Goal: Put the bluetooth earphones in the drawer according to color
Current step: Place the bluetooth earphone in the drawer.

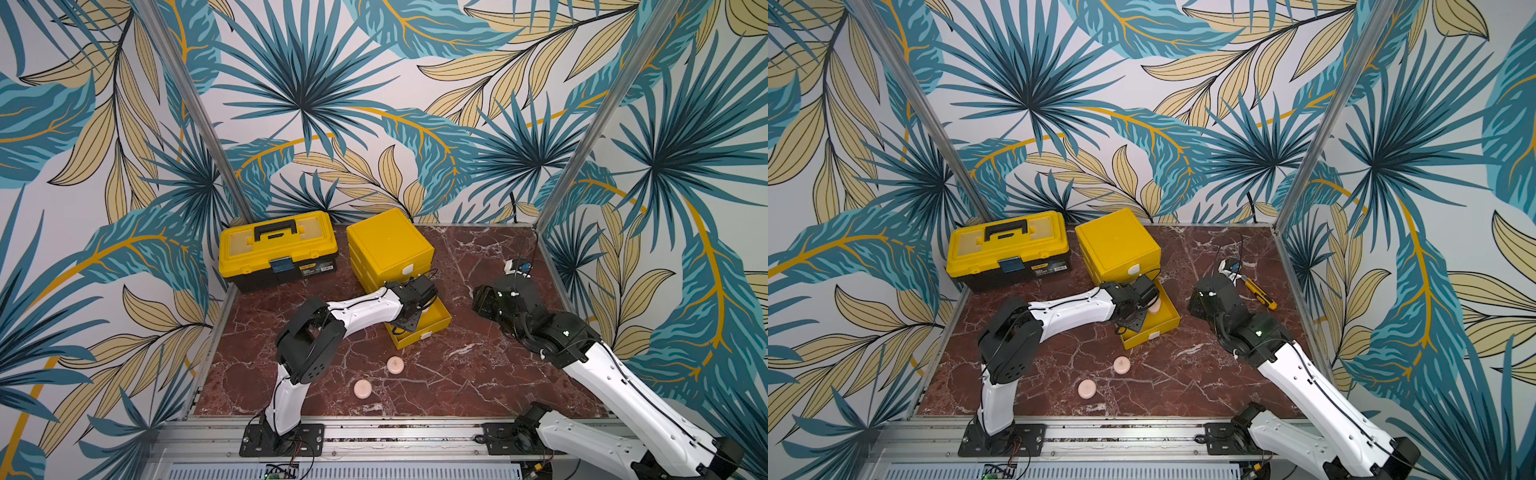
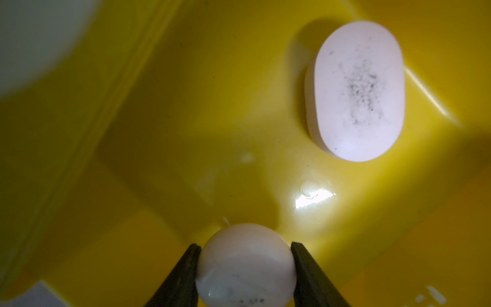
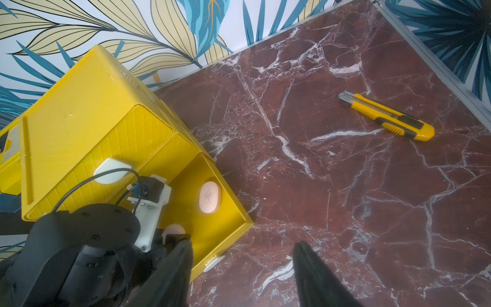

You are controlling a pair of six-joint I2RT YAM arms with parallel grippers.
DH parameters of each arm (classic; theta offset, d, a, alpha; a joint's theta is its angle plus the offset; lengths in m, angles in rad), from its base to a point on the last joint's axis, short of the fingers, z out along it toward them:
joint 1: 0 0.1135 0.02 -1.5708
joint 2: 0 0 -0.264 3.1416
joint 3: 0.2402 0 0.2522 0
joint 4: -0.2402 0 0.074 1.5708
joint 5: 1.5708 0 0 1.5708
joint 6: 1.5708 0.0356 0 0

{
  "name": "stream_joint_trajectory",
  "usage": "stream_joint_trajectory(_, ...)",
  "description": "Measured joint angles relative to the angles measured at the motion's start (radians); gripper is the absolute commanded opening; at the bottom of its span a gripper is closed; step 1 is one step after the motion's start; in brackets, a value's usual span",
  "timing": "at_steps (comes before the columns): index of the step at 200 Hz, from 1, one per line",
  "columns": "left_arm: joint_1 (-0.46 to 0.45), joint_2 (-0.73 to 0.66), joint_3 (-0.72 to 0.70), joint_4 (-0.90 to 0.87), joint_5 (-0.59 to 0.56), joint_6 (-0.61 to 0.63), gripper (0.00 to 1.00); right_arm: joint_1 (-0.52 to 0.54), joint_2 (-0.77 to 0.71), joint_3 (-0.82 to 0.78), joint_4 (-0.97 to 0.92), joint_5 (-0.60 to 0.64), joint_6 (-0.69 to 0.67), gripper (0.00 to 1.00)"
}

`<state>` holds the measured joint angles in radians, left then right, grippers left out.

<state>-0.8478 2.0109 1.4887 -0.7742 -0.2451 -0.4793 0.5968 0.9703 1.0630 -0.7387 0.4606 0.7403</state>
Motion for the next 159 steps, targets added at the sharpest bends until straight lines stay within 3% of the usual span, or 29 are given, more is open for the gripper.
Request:
stream_joint_trajectory(32,0.0,0.0,0.005,-0.003,-0.002,0.001,0.63,0.0,0.0,0.0,0.0,0.0,0.0,0.68)
stream_joint_trajectory(87,-0.003,-0.072,0.013,-0.046,-0.011,0.004,0.64,-0.001,-0.007,0.0,-0.001,-0.027,-0.013,0.68)
stream_joint_trajectory(116,-0.033,-0.235,0.013,-0.058,-0.035,0.008,0.65,-0.001,-0.014,0.001,-0.003,-0.09,-0.035,0.68)
stream_joint_trajectory(159,-0.105,-0.589,-0.022,-0.075,-0.093,-0.024,0.65,0.018,0.052,0.003,-0.025,-0.23,-0.057,0.68)
